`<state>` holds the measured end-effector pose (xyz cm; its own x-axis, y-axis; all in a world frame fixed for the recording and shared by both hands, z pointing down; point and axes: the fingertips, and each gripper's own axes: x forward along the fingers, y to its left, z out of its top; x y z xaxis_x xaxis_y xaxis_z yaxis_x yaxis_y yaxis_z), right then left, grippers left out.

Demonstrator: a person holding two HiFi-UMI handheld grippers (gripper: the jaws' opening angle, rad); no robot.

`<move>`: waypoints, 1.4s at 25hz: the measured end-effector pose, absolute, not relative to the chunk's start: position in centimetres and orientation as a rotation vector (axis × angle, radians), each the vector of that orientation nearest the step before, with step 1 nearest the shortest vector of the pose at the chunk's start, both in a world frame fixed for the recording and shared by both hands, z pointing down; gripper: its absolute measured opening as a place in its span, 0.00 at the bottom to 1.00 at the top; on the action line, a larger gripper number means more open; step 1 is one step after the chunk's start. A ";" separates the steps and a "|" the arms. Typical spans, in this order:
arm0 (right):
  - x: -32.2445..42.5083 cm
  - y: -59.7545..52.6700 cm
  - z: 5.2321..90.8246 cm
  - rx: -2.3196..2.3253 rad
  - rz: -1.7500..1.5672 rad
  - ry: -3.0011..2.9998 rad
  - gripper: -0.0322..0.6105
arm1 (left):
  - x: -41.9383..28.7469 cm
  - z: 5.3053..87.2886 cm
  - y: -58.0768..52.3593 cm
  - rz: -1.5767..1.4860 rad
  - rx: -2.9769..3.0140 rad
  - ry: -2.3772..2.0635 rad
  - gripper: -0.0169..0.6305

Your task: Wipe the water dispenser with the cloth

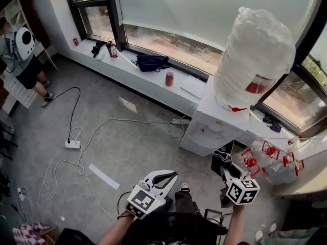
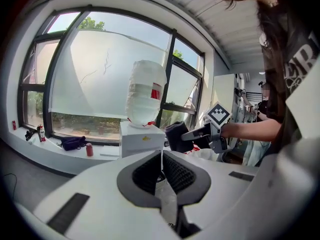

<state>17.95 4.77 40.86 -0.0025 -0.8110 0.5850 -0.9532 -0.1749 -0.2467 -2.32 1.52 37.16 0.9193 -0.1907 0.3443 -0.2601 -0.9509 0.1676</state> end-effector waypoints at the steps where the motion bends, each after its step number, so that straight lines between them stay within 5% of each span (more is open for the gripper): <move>1: 17.7 5.4 40.0 2.059 0.918 -1.861 0.22 | -2.6 37.0 1.9 0.478 2.868 -0.343 0.06; 35: 22.4 30.0 34.8 2.010 0.806 -1.979 0.22 | 5.8 27.6 24.9 0.303 2.898 -0.509 0.06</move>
